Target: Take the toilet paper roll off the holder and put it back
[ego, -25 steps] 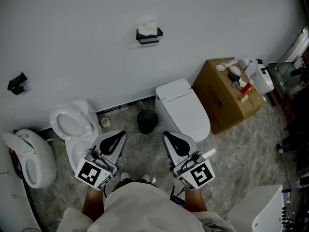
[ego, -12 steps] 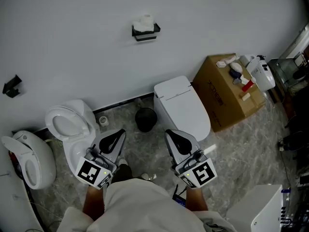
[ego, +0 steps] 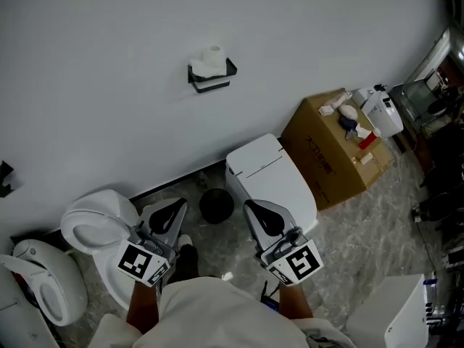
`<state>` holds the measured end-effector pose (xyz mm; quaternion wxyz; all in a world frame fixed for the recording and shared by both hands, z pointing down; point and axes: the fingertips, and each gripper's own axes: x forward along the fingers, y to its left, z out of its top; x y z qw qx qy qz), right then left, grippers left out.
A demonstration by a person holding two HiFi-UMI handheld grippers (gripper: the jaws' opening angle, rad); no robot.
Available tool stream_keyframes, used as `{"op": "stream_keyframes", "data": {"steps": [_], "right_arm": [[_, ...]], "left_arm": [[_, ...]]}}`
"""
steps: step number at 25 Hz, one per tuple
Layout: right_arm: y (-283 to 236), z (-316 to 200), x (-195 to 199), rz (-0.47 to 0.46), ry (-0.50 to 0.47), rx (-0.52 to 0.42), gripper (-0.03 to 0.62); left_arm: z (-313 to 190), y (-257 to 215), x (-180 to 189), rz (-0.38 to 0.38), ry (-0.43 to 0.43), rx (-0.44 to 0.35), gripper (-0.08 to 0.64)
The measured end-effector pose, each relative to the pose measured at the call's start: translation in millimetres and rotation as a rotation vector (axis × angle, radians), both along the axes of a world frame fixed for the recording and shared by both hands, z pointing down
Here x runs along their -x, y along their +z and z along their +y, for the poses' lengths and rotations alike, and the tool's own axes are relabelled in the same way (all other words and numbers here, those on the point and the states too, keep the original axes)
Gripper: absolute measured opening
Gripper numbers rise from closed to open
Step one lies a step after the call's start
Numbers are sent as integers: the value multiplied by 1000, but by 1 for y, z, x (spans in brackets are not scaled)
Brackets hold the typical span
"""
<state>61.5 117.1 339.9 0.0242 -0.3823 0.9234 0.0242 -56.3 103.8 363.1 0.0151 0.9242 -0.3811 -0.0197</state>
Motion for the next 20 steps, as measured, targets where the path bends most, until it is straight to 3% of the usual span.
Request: {"op": "stream_keyframes", "data": {"steps": [9,20], "right_arm": [[-8,-141,60,20,84,29,0],[-7,-211,59,27,68,50,0]], "left_arm": [[-154,-14,54,-1,99,-7,5],[-226,-12,52,2,77,23,5]]}}
